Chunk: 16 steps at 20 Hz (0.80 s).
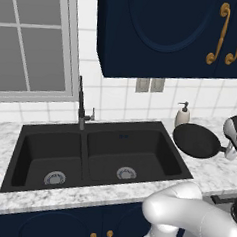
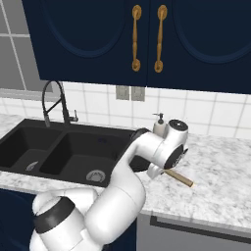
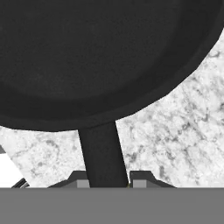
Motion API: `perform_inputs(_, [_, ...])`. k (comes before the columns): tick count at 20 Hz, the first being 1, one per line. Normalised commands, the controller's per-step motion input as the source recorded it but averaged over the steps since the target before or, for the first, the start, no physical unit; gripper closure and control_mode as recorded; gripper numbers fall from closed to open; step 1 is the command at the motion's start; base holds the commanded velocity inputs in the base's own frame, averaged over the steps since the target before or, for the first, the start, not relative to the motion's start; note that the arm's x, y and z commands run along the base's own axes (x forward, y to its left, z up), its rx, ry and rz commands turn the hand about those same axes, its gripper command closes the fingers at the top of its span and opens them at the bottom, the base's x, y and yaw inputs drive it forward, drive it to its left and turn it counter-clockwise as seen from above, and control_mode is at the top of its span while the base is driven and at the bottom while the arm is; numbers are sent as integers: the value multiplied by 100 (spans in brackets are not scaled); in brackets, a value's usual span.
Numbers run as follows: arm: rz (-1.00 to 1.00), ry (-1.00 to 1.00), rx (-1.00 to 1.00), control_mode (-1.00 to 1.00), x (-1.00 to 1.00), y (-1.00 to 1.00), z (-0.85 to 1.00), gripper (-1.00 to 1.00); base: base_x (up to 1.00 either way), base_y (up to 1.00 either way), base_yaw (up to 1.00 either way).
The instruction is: Pick the pan and sponge and place them into the sink. Then turn on the water.
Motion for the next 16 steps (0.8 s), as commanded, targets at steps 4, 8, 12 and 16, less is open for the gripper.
perform_inputs(4, [20, 7, 0, -100, 0, 50, 28, 100, 0, 0, 0])
perform_inputs(8, [16, 5, 0, -100, 0, 62, 4, 100, 0, 0, 0])
perform_inputs(12, [7, 0, 0, -100, 0, 73, 0, 100, 0, 0, 0])
perform_inputs(16, [0, 0, -8, -100, 0, 63, 0, 100, 0, 0, 0])
